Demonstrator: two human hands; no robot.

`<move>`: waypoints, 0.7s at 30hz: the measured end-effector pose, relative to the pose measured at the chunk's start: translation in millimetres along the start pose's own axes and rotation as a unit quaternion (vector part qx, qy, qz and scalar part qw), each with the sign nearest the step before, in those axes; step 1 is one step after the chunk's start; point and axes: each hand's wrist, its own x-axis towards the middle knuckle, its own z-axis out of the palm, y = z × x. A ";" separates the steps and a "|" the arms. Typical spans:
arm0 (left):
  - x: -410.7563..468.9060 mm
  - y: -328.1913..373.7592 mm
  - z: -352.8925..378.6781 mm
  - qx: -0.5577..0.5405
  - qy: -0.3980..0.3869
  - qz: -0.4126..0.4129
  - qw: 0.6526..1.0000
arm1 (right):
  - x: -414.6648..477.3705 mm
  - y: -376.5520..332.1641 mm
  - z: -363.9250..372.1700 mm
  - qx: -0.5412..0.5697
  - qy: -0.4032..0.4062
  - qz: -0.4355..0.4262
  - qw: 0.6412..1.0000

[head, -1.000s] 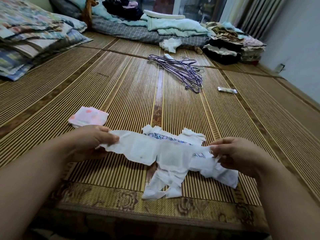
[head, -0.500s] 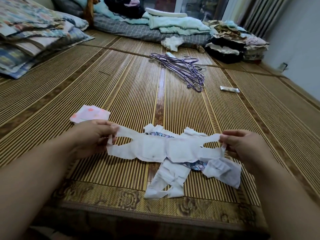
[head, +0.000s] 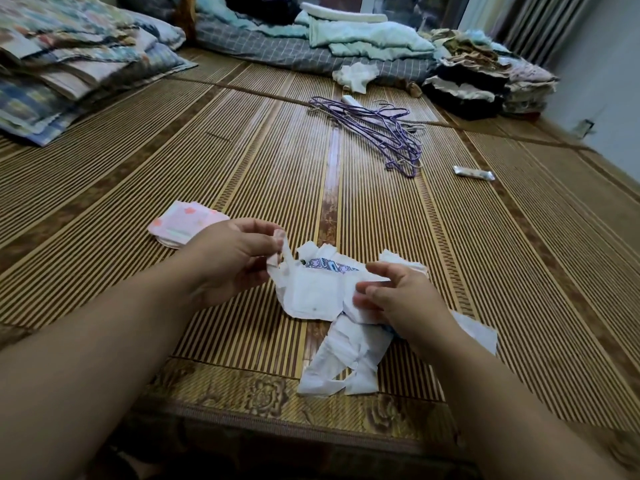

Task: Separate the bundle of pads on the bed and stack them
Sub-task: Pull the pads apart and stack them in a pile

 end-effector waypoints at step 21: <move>13.2 -10.3 55.9 0.228 -0.025 0.038 0.973 | 1.4 -1.4 -43.2 0.010 0.053 -0.040 0.998</move>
